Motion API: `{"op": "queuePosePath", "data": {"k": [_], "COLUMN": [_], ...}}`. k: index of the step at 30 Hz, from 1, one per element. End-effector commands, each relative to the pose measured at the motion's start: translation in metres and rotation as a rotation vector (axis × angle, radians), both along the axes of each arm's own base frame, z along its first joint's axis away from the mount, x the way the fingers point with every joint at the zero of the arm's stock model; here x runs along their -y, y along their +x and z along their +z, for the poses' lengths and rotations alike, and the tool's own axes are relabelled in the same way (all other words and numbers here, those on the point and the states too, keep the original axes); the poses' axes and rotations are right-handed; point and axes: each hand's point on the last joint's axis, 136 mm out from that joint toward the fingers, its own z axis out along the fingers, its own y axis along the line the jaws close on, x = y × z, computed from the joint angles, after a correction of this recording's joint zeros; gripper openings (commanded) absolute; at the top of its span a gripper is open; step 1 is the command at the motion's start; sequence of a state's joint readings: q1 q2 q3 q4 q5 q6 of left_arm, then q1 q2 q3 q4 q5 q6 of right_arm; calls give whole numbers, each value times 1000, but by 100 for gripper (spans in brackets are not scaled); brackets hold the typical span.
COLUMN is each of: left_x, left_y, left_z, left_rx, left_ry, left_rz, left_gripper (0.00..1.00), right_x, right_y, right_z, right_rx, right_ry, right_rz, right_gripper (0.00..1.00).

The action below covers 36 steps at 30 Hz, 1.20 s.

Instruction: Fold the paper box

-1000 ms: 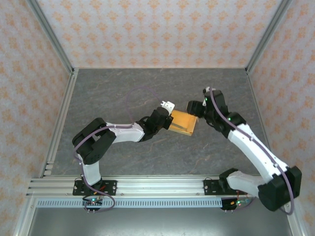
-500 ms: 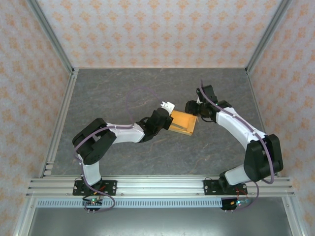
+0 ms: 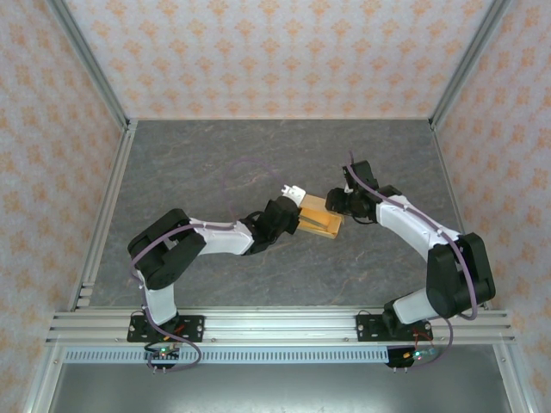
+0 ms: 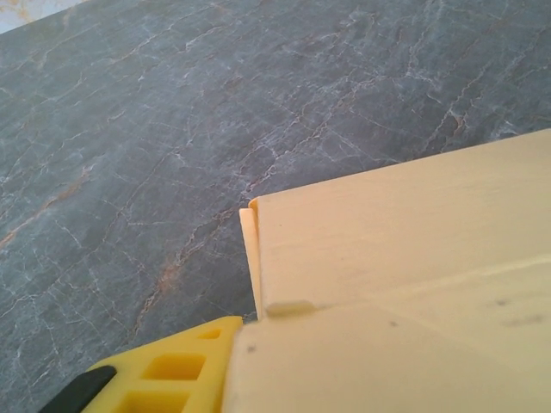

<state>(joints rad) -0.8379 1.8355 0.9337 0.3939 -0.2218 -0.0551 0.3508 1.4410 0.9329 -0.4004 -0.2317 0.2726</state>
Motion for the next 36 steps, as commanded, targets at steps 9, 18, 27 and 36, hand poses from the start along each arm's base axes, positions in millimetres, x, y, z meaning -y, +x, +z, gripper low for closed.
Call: {"op": "queuePosePath", "data": {"k": [9, 18, 27, 36], "left_x": [-16, -22, -36, -56], "left_y": [-15, -33, -56, -92], "left_z": [-3, 0, -5, 47], "left_rx": [-8, -54, -118, -168], "left_ry": [-34, -62, -81, -133], "left_rz": [41, 10, -8, -64], "left_gripper": [53, 65, 67, 68], "right_x": [7, 5, 5, 6], "right_y": [4, 5, 2, 1], "right_z": [-12, -14, -20, -21], "right_rx": [-3, -10, -26, -27], "right_ry": [-57, -63, -72, -90], "right_rz": [-10, 7, 21, 43], "right_gripper": [47, 46, 45, 44]}}
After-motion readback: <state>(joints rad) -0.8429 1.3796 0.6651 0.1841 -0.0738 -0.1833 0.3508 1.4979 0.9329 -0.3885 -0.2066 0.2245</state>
